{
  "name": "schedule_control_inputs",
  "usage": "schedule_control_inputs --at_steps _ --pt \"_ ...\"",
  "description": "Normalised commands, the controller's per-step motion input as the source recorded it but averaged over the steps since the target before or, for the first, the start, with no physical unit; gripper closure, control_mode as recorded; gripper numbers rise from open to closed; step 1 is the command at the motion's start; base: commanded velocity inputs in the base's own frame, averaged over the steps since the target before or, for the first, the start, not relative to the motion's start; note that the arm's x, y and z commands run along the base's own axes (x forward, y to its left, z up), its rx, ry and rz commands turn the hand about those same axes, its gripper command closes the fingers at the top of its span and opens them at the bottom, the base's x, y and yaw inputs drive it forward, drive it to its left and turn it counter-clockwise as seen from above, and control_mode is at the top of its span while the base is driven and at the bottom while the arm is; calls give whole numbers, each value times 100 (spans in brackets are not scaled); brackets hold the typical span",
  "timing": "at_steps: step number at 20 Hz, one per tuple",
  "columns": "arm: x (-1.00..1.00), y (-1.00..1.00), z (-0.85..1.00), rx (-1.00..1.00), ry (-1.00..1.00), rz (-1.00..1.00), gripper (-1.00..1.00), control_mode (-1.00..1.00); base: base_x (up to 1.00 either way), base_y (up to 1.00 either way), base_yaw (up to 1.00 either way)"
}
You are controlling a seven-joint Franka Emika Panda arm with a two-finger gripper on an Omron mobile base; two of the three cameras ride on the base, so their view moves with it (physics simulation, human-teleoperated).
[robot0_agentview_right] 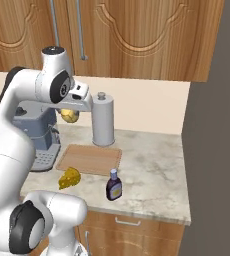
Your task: Retrieve the reheated potato from the microwave, then place the potato, cheese, and condiment on the cutting board.
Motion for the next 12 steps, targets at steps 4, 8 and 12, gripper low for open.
schedule_control_inputs --at_steps 4,8,12 --pt "0 0 0 0 0 0 100 100 43 3 0" --pt "0 0 0 0 0 0 100 100 30 0 0" --pt "0 0 0 0 0 0 100 100 40 2 0"
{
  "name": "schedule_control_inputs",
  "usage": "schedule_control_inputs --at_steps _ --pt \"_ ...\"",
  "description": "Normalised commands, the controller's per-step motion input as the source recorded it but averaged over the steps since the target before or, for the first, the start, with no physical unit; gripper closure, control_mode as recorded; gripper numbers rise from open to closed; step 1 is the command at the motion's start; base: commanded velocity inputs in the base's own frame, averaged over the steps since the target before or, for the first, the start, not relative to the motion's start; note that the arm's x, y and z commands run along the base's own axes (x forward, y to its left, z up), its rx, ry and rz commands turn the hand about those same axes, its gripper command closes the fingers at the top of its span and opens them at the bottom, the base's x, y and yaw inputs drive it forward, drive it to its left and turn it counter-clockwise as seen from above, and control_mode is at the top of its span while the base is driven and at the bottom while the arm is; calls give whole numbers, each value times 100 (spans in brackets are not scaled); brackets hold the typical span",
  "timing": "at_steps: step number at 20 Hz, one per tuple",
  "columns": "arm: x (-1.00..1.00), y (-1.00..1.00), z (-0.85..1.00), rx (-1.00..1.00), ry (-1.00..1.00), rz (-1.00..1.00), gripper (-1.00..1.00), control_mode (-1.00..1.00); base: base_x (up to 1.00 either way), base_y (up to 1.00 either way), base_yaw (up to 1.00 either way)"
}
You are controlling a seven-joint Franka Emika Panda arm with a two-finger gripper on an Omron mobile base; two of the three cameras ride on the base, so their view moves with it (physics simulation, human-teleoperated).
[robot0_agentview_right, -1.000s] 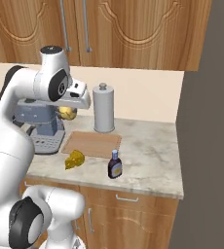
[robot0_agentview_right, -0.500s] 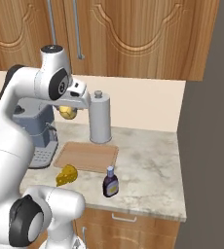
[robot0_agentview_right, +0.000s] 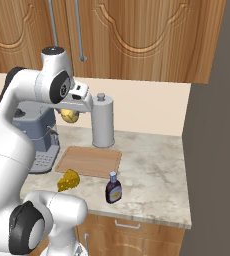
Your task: Retrieve the reheated potato from the microwave, then place the potato, cheese, and condiment on the cutting board.
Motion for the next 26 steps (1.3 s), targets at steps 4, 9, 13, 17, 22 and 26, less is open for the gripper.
schedule_control_inputs --at_steps 4,9,13,17,22,26 --pt "0 0 0 0 0 0 100 100 0 0 0" --pt "0 0 0 0 0 0 100 100 0 0 0" --pt "0 0 0 0 0 0 100 100 0 0 0" --pt "0 0 0 0 0 0 100 -100 0 0 0" --pt "0 0 0 0 0 0 100 -100 0 0 0" --pt "0 0 0 0 0 0 100 -100 0 0 0"
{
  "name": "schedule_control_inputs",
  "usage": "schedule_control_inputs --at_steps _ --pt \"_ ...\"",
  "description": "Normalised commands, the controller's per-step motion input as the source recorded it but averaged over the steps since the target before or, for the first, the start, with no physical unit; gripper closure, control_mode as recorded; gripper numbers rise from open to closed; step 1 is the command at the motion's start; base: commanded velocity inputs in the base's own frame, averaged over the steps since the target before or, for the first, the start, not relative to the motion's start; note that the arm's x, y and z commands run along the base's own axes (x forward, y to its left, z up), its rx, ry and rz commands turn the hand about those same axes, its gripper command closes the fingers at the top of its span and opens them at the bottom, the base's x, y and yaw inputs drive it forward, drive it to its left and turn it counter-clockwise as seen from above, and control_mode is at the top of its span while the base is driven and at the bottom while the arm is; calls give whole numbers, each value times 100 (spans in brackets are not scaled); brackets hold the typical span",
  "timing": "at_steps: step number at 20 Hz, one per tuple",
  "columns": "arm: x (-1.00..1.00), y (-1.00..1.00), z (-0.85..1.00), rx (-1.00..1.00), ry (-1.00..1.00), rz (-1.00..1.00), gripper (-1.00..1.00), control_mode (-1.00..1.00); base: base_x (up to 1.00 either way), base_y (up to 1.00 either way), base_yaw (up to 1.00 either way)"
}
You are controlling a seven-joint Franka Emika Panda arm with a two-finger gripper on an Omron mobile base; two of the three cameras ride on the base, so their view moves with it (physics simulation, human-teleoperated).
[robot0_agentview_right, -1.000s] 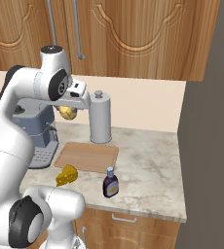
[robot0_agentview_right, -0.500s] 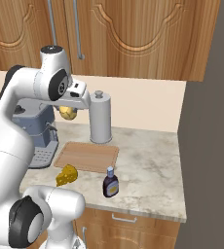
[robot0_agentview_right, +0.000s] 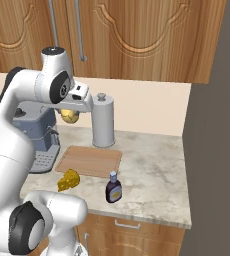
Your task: Retrieve the reheated potato from the microwave, then place the potato, cheese, and condiment on the cutting board.
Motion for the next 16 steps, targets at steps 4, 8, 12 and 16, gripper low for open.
schedule_control_inputs --at_steps 4,8,12,16 --pt "1 0 -1 0 0 0 100 -100 0 0 0" --pt "25 0 -5 0 5 -2 100 -100 0 0 0" --pt "31 0 -13 5 14 0 100 -100 0 0 0" --pt "29 13 -30 1 9 0 100 -100 0 0 0"
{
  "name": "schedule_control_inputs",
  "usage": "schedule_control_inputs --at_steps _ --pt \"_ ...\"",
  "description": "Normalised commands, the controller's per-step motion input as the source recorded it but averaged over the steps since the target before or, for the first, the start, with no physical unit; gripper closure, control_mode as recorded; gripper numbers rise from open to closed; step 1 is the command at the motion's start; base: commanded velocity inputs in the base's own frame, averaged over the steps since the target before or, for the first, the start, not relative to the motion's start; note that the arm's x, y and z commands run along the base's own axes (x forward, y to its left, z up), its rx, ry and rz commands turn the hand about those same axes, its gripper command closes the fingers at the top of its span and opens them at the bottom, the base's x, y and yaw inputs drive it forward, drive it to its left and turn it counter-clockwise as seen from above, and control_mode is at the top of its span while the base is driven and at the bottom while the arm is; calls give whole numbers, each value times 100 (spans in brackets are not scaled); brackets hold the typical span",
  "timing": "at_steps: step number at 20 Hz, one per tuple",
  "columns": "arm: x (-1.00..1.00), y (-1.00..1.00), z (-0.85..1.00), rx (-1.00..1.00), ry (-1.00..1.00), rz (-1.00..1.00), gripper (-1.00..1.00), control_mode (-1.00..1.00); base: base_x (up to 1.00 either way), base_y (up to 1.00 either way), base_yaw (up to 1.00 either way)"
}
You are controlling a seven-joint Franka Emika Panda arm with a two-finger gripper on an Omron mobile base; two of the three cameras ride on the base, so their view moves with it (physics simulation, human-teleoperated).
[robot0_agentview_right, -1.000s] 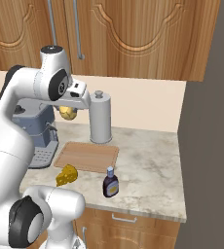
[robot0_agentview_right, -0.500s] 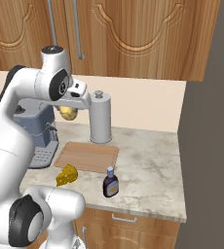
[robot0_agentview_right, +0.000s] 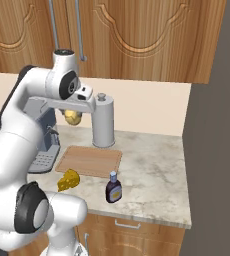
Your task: Retrieve the reheated potato from the microwave, then place the potato, cheese, and condiment on the cutting board.
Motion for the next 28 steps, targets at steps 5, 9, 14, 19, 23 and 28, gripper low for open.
schedule_control_inputs --at_steps 5,9,14,19,23,28 --pt "-3 20 -45 0 1 0 100 -100 0 0 0" --pt "-4 4 -44 1 0 0 100 -100 0 0 0" --pt "0 0 -50 1 0 1 100 -100 0 0 0" --pt "17 -1 -44 6 7 14 100 -100 0 0 0" --pt "26 3 -35 4 11 19 100 -100 0 0 0" --pt "32 17 -34 0 7 12 100 -100 0 0 0"
